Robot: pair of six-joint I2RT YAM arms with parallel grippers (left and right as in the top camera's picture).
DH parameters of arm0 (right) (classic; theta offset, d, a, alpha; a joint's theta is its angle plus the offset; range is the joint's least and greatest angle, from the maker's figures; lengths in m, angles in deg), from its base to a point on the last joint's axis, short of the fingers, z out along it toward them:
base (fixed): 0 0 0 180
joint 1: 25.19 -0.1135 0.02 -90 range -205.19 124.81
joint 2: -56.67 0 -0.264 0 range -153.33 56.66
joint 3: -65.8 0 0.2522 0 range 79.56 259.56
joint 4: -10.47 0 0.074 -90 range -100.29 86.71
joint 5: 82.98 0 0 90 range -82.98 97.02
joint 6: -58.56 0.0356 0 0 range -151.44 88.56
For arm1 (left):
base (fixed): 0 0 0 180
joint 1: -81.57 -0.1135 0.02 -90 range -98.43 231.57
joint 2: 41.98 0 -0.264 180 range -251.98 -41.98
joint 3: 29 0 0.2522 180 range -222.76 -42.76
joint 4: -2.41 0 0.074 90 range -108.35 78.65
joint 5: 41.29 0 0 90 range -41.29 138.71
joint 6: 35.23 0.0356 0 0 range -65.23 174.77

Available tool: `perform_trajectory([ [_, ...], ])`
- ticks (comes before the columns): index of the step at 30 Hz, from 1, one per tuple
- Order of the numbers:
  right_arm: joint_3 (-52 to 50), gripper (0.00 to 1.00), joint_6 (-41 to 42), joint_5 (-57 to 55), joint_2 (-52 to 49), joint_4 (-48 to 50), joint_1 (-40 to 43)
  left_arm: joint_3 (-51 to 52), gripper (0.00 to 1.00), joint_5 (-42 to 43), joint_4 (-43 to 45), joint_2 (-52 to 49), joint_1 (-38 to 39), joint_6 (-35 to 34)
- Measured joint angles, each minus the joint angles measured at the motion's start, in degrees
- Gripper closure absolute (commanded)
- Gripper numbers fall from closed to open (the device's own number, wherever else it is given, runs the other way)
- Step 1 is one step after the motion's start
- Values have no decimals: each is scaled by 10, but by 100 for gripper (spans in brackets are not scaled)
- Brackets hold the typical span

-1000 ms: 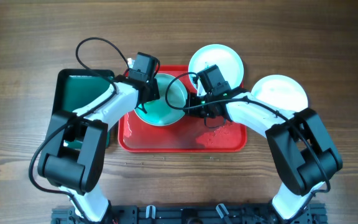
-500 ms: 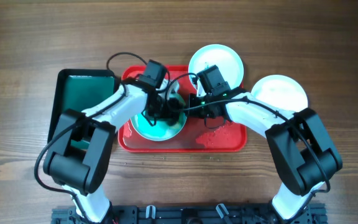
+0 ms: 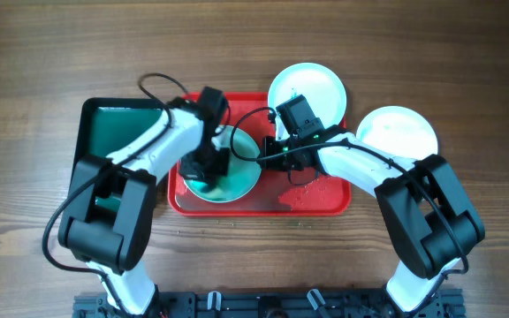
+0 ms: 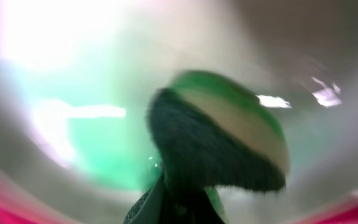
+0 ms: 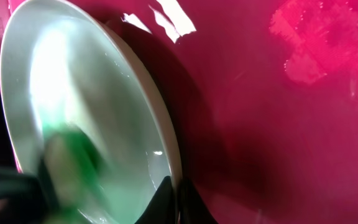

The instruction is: Clean dirty plates on tray and stack at the side

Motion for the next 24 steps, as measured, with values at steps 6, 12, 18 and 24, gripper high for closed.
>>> perform_trajectory([
  [6,0,96,0,-1,0,-8,0,-132,96,-104,-29,-9,-48,-77],
  [12,0,96,-9,-28,27,-80,0,-181,96,-119,-21,-9,-69,-104],
  [18,-1,96,-42,-176,156,-183,-1,-181,96,-121,-10,-9,-69,-124],
  [24,-1,96,-54,-420,254,-242,-75,-181,96,-121,-1,-9,-69,-137],
])
